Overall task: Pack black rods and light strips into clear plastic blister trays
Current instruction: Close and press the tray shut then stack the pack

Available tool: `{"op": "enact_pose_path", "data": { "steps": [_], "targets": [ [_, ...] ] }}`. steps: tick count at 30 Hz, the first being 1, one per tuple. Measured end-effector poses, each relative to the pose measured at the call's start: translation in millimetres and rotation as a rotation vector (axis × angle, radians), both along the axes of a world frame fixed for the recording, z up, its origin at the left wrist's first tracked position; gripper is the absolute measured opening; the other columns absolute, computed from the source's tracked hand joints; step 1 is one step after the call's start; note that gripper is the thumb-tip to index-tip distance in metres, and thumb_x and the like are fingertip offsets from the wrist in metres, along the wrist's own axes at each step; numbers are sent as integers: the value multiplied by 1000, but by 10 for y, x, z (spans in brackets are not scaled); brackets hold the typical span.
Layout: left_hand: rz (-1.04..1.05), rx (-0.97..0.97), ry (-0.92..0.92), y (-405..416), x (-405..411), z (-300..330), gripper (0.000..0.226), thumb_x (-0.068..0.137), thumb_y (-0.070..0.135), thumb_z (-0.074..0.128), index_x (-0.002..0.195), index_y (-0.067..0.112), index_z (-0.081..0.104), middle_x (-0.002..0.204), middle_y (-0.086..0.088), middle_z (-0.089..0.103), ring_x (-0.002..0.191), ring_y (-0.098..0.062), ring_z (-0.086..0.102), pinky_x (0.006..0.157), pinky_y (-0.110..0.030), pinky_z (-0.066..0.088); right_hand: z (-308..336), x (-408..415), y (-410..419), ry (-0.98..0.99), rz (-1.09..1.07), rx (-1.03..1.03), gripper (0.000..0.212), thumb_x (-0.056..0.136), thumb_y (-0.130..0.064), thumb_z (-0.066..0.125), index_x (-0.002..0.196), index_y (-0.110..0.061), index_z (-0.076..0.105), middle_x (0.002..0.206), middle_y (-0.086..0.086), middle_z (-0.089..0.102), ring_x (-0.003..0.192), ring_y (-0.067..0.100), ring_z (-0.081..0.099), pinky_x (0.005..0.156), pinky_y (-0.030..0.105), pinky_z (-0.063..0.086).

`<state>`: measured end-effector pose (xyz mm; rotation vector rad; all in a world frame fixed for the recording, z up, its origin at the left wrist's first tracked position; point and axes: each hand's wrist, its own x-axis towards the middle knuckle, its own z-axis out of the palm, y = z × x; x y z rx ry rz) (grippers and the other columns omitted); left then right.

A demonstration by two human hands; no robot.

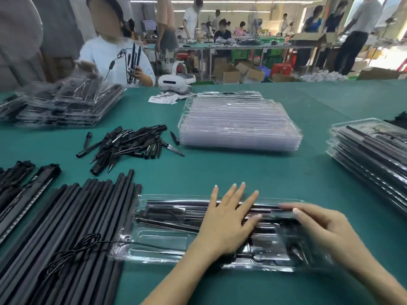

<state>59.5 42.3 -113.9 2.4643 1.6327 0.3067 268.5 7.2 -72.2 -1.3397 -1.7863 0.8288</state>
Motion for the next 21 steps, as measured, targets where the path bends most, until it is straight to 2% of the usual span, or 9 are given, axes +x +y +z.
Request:
{"op": "enact_pose_path", "data": {
  "steps": [2, 4, 6, 9, 12, 15, 18, 21],
  "targets": [
    [5, 15, 1, 1, -2, -26, 56, 97, 59, 16, 150, 44, 3, 161, 8, 5, 146, -7, -2, 116, -44, -16, -71, 242, -68, -221, -319, 168, 19, 86, -15, 67, 92, -33, 71, 89, -10, 72, 80, -1, 63, 75, -1, 39],
    [14, 54, 3, 1, -12, -37, 57, 96, 59, 14, 150, 43, 6, 152, 9, 25, 142, -8, 13, 117, -42, -12, -94, 387, -165, -286, -441, 116, 15, 86, -15, 68, 83, -29, 71, 78, -9, 70, 73, -3, 56, 66, 1, 37],
    [17, 78, 15, 5, -16, -38, 59, 94, 60, 12, 150, 42, 7, 141, 9, 33, 135, -8, 21, 117, -41, -8, -116, 459, -251, -291, -403, -20, 13, 85, -19, 69, 75, -26, 72, 74, -11, 68, 75, -2, 55, 65, 5, 37],
    [24, 74, 18, 10, -15, -38, 61, 93, 61, 11, 150, 40, 7, 132, 8, 32, 130, -9, 24, 116, -39, -7, -120, 399, -337, -215, -304, -138, 14, 81, -22, 73, 68, -28, 72, 75, -10, 66, 76, 6, 56, 65, 10, 38],
    [32, 95, 1, 3, -2, -19, 64, 93, 61, 12, 151, 35, 7, 129, 6, 30, 129, -9, 24, 116, -38, -8, -98, 343, -323, -192, -325, -213, 10, 77, -29, 77, 70, -25, 70, 67, -3, 65, 59, 1, 55, 58, 10, 38],
    [47, 147, -9, -16, -9, 8, 76, 85, 66, -1, 152, 29, 4, 128, 7, 27, 129, -8, 22, 114, -35, -11, -95, 319, -305, -144, -338, -268, 19, 72, -27, 81, 73, -16, 66, 57, -5, 66, 45, -3, 50, 51, 9, 38],
    [53, 154, -24, -21, -9, 21, 79, 83, 66, -5, 152, 27, -1, 131, 8, 27, 131, -7, 20, 114, -34, -13, -75, 315, -269, -30, -294, -361, 24, 77, -18, 77, 82, -6, 57, 58, 5, 68, 45, 8, 54, 49, 16, 46],
    [56, 132, -49, -14, -7, 21, 73, 88, 63, 5, 152, 27, -5, 133, 8, 26, 132, -7, 18, 115, -34, -13, -40, 308, -210, 117, -252, -505, 26, 79, -10, 74, 89, 2, 53, 60, 16, 67, 46, 21, 54, 46, 25, 47]
  ]
}}
